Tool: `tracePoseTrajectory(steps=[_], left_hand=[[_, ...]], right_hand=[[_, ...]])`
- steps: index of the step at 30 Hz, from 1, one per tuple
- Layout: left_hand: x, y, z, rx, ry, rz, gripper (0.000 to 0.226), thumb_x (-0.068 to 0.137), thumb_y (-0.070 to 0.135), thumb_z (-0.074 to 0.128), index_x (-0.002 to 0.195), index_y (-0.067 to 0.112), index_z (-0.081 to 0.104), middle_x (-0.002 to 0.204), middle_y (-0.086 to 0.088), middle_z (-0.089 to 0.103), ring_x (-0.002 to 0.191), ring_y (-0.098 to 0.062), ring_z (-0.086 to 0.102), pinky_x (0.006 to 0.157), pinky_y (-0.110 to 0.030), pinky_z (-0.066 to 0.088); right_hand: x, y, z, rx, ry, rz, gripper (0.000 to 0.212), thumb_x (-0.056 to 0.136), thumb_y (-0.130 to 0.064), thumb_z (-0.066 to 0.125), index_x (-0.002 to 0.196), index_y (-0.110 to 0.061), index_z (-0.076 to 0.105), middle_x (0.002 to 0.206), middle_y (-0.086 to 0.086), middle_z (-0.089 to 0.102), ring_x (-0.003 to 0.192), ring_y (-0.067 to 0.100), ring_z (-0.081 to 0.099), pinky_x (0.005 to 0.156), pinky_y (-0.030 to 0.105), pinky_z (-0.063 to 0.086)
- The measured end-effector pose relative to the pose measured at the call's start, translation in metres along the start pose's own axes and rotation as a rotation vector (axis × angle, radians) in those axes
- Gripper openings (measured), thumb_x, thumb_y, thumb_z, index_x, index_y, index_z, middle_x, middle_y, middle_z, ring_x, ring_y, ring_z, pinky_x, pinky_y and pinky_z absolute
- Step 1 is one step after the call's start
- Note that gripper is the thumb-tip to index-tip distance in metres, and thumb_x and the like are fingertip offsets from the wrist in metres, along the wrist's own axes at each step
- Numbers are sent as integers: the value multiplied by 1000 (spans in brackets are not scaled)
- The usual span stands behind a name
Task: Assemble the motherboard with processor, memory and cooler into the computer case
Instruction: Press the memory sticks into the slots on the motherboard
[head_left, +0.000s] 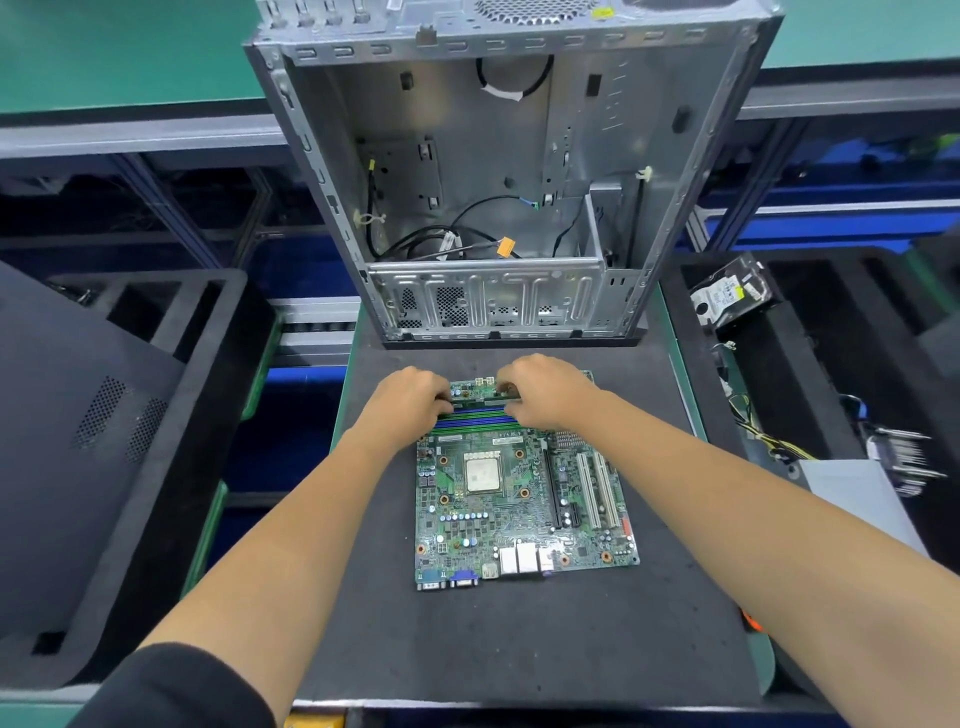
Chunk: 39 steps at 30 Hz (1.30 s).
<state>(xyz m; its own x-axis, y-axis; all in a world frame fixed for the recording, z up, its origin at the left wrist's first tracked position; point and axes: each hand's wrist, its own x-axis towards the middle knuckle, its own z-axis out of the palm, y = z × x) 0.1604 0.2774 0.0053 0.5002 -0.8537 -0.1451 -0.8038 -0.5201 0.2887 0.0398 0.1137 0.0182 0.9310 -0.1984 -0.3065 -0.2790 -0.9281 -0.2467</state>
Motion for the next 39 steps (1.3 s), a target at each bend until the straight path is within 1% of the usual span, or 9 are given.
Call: tracePoseTrajectory(steps=[2,8,12,16,27,30,33,37,39], left_hand=[[3,3,0,51,-10,-25,13,90,18,62,89,13,74,88,-2,73,88,-21,63,75,-34,51],[8,10,-2,170,-72,-61,9,89,15,61,91,13,69,93,-8,70,94,-27,61,75,-36,50],[10,9,1,142,-68,-74,11,87,9,58,87,10,69,90,-8,71,91,-27,62,75,-37,51],[11,6,8,102,-44,-88,12,86,6,57,84,8,68,86,-9,70,90,-28,61,76,-39,51],[13,9,11,157,-47,-117,7,86,8,57,84,6,64,84,-13,67,86,-32,61,71,-38,51],[14,14,2,286,-166,-36,4,86,10,55,82,9,57,85,-9,63,84,-30,61,63,-35,47],[18,20,-2,343,-177,50,4,79,9,56,82,12,56,83,-7,63,76,-28,58,58,-32,42],[23,23,-2,394,-211,44,20,87,26,64,102,12,62,97,-9,64,92,-30,62,66,-34,43],[25,22,2,424,-205,32,20,89,23,63,105,12,63,100,-10,65,95,-30,62,70,-35,44]], right_hand=[[4,-2,3,20,-1,-8,13,94,-18,61,104,-11,67,105,7,67,97,27,62,78,37,51],[11,-11,5,-8,40,61,5,93,-9,62,90,-10,66,94,10,67,93,30,63,71,34,46],[14,-14,7,-49,47,74,16,88,-3,61,76,-13,55,83,7,61,86,30,61,67,34,47],[17,-14,11,-66,54,70,34,82,2,60,61,-15,40,62,0,42,70,28,52,59,32,39],[21,-14,10,-52,33,75,32,79,4,60,63,-14,39,65,2,46,69,27,52,59,33,41],[20,-13,7,-49,12,72,25,81,3,60,67,-14,47,72,4,52,73,27,54,62,32,43],[18,-13,9,-52,37,63,26,81,2,59,67,-14,45,69,1,46,75,28,55,62,33,41],[18,-14,11,-77,44,61,23,82,2,59,70,-13,46,69,1,43,77,29,54,63,34,40],[19,-13,11,-80,52,65,27,80,3,58,66,-14,43,68,2,44,75,29,51,63,33,39]])
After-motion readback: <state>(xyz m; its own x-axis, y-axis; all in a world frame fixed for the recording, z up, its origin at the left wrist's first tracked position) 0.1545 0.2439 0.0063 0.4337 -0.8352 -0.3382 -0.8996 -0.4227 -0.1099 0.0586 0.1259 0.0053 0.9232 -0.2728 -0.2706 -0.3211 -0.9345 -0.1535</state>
